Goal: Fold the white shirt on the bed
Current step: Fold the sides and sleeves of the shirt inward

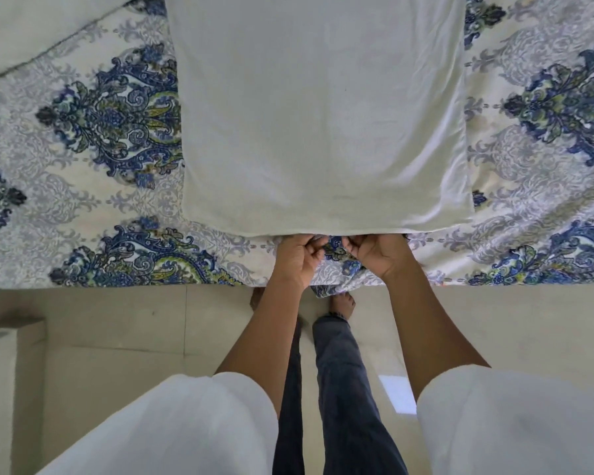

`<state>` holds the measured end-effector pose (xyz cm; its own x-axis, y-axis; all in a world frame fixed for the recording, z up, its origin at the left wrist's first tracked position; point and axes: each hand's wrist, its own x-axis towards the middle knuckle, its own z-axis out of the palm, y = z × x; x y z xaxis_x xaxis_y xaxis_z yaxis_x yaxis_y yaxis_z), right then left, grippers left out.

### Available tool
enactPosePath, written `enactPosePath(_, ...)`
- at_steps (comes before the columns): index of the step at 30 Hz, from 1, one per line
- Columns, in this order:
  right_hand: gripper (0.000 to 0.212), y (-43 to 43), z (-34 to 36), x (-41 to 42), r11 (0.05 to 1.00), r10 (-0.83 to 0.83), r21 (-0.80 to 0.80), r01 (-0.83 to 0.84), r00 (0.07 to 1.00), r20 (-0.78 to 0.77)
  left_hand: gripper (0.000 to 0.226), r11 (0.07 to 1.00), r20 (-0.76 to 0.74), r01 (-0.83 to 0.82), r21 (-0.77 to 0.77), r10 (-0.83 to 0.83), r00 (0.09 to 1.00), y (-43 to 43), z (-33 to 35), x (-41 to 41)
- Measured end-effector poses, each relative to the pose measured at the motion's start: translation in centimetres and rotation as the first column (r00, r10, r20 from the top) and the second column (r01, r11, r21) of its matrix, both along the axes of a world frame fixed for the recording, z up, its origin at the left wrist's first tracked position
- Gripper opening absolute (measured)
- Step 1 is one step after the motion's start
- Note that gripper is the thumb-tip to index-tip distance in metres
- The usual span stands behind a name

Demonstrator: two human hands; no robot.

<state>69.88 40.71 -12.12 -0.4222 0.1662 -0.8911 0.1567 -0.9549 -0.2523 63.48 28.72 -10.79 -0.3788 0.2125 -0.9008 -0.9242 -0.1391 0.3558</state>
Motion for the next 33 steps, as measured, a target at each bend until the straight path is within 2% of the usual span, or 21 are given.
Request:
enactPosePath(4,0.023,-0.3,-0.3,-0.4,0.990,0.104,0.090,-0.111,0.991,0.082,0.018,0.993,-0.012,0.118,-0.022,-0.119,0.993,0.0,-0.1,0.5)
enactPosePath(6,0.020,-0.4,-0.5,-0.3,0.993,-0.014,0.121,0.006,0.998,0.064,0.018,0.988,-0.005,0.147,-0.051,-0.147,0.989,-0.2,-0.4,0.7)
enactPosePath(8,0.019,-0.3,-0.5,0.0,0.980,-0.163,0.113,0.164,0.986,-0.017,0.020,0.985,-0.014,0.150,-0.081,-0.152,0.988,-0.4,-0.6,0.8)
enactPosePath(9,0.019,-0.3,-0.3,0.0,0.980,-0.165,0.103,0.169,0.985,-0.046,0.021,0.984,-0.026,0.152,-0.093,-0.155,0.988,-0.4,-0.7,0.8)
enactPosePath(13,0.024,-1.1,0.3,-1.0,0.965,0.126,0.224,-0.140,0.989,0.074,0.015,0.986,-0.038,0.130,-0.102,-0.135,0.990,-0.3,-0.8,1.0)
enactPosePath(15,0.022,-1.2,0.5,-1.3,0.972,0.057,0.224,-0.074,0.995,0.080,0.013,0.990,-0.016,0.107,-0.093,-0.109,0.994,-0.2,-0.7,0.8)
enactPosePath(18,0.022,-1.1,0.9,-0.6,0.976,-0.191,0.107,0.190,0.982,-0.001,0.019,0.988,0.018,0.083,-0.127,-0.081,0.997,-0.1,-0.6,0.4)
enactPosePath(19,0.022,-1.3,0.9,-0.1,0.971,-0.224,0.070,0.226,0.974,-0.036,0.019,0.987,0.015,0.084,-0.138,-0.083,0.996,0.0,-0.5,0.4)
enactPosePath(22,0.022,-2.0,1.2,0.8,0.988,-0.147,0.033,0.150,0.986,-0.083,0.017,0.986,-0.017,0.107,-0.127,-0.110,0.994,0.0,-0.6,0.7)
enactPosePath(27,0.025,-2.5,0.3,-0.3,0.989,-0.087,0.127,0.069,0.986,0.141,0.016,0.982,-0.029,0.168,-0.089,-0.171,0.985,-0.4,-0.9,0.8)
enactPosePath(30,0.028,-3.1,-0.1,0.0,0.980,0.047,0.170,-0.099,0.956,0.290,0.011,0.968,-0.017,0.224,-0.115,-0.227,0.974,-0.6,-1.1,0.8)
enactPosePath(33,0.032,-3.4,-0.4,-0.3,0.966,0.079,0.195,-0.167,0.915,0.395,0.013,0.965,-0.005,0.236,-0.115,-0.238,0.971,-0.5,-0.9,0.8)
